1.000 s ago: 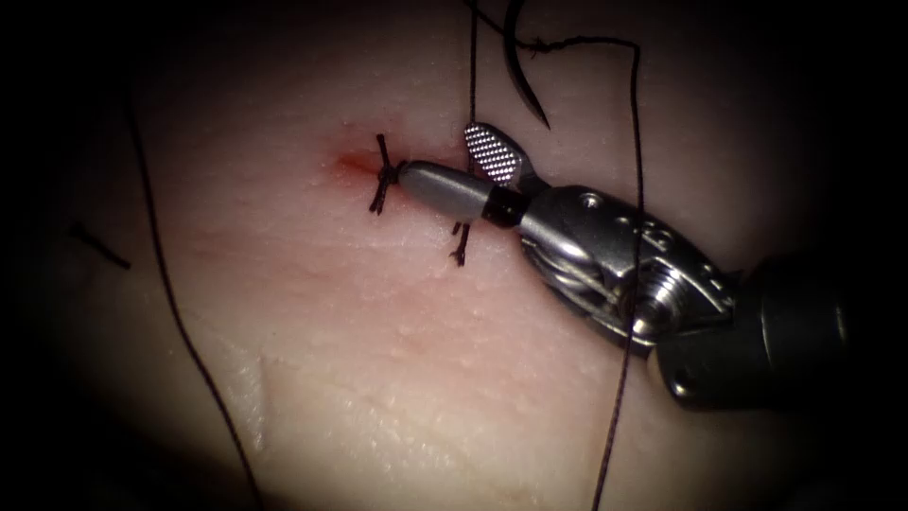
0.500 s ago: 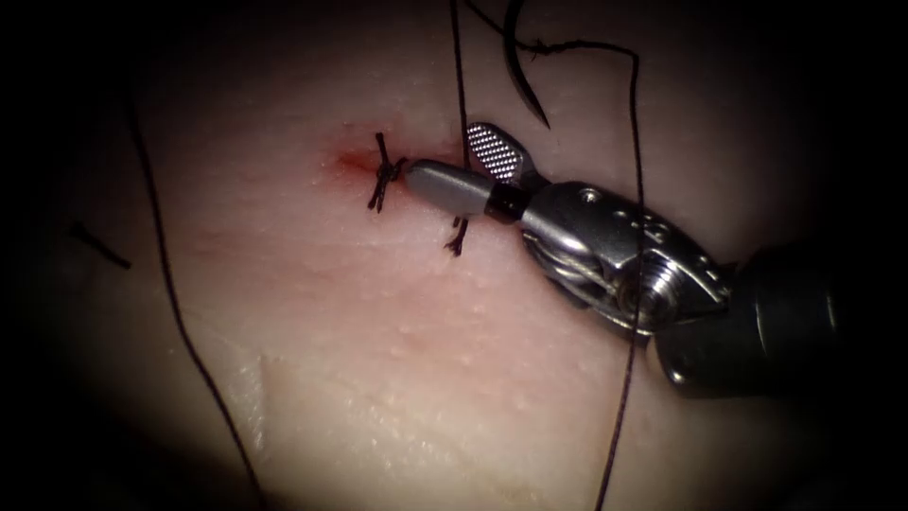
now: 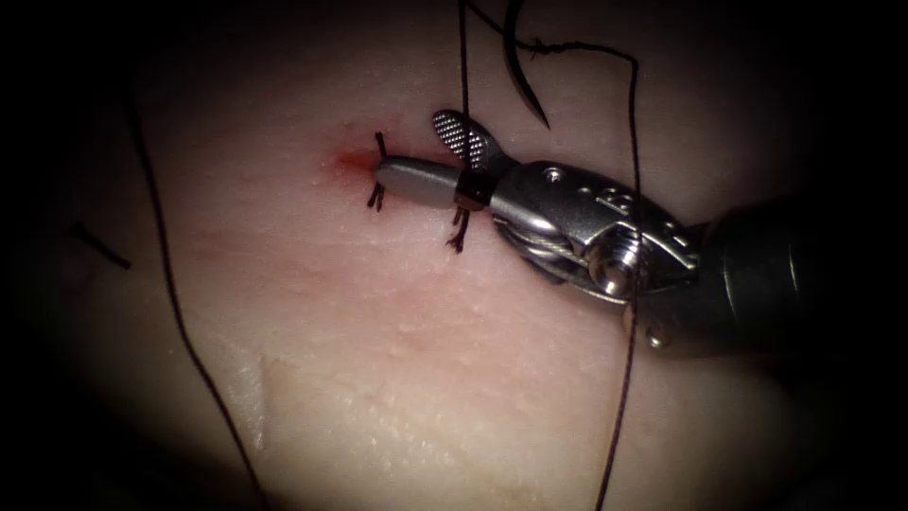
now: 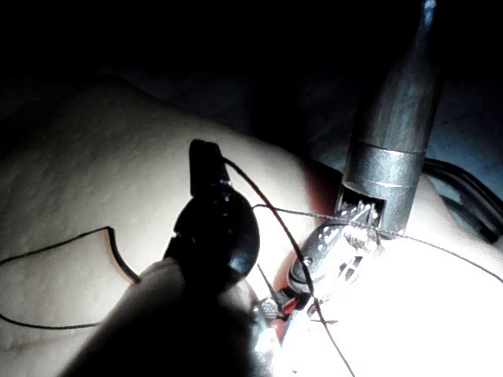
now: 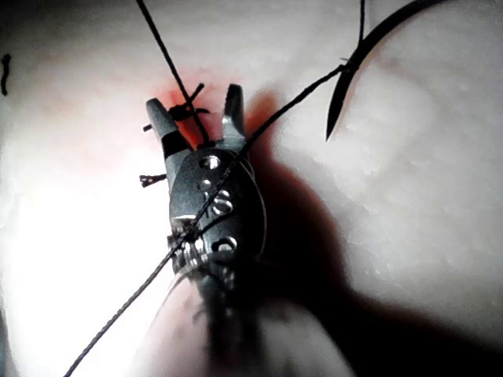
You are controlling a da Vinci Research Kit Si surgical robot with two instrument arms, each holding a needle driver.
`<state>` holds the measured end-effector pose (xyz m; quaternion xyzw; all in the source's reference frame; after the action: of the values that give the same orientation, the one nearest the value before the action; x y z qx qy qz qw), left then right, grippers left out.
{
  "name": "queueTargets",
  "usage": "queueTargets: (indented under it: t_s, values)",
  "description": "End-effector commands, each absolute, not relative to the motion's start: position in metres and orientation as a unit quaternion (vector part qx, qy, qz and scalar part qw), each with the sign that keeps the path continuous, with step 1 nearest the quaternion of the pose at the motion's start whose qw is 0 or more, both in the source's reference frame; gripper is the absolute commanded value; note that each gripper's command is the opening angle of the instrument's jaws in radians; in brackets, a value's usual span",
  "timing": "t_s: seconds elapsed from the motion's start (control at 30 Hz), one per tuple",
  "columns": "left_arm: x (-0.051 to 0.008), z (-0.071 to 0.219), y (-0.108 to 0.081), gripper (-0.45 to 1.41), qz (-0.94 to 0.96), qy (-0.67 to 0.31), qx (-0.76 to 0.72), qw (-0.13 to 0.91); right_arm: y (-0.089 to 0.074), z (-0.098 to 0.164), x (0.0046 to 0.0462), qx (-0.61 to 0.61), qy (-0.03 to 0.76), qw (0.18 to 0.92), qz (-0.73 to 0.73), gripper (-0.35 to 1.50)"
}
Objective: Wound Closure
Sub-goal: Left needle driver pulls thread taut, then right driver snips suture with scissors proximal to grippers
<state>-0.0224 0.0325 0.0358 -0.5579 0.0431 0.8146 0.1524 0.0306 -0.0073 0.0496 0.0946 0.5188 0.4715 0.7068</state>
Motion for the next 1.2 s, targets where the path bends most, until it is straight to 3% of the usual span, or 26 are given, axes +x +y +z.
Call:
queueTargets:
  t_s: [0.03, 0.93, 1.03, 1.17, 1.2]
  values:
    - [-0.0230, 0.0363, 0.0321, -0.45, 0.814, 0.042, -0.558, 0.152, -0.0078, 0.0501, 0.0314, 0.092, 0.522, 0.710, 0.463, 1.45]
    - [-0.0236, 0.0358, 0.0308, -0.45, 0.811, 0.043, -0.564, 0.147, -0.0062, 0.0499, 0.0332, 0.068, 0.540, 0.722, 0.426, 1.40]
    - [-0.0237, 0.0358, 0.0307, -0.45, 0.811, 0.043, -0.565, 0.146, -0.0062, 0.0499, 0.0335, 0.066, 0.540, 0.723, 0.424, 1.33]
    - [-0.0238, 0.0356, 0.0305, -0.45, 0.811, 0.044, -0.565, 0.146, -0.0058, 0.0497, 0.0334, 0.062, 0.544, 0.721, 0.425, 1.11]
    - [-0.0239, 0.0355, 0.0305, -0.45, 0.811, 0.044, -0.565, 0.146, -0.0056, 0.0495, 0.0333, 0.056, 0.548, 0.721, 0.420, 0.96]
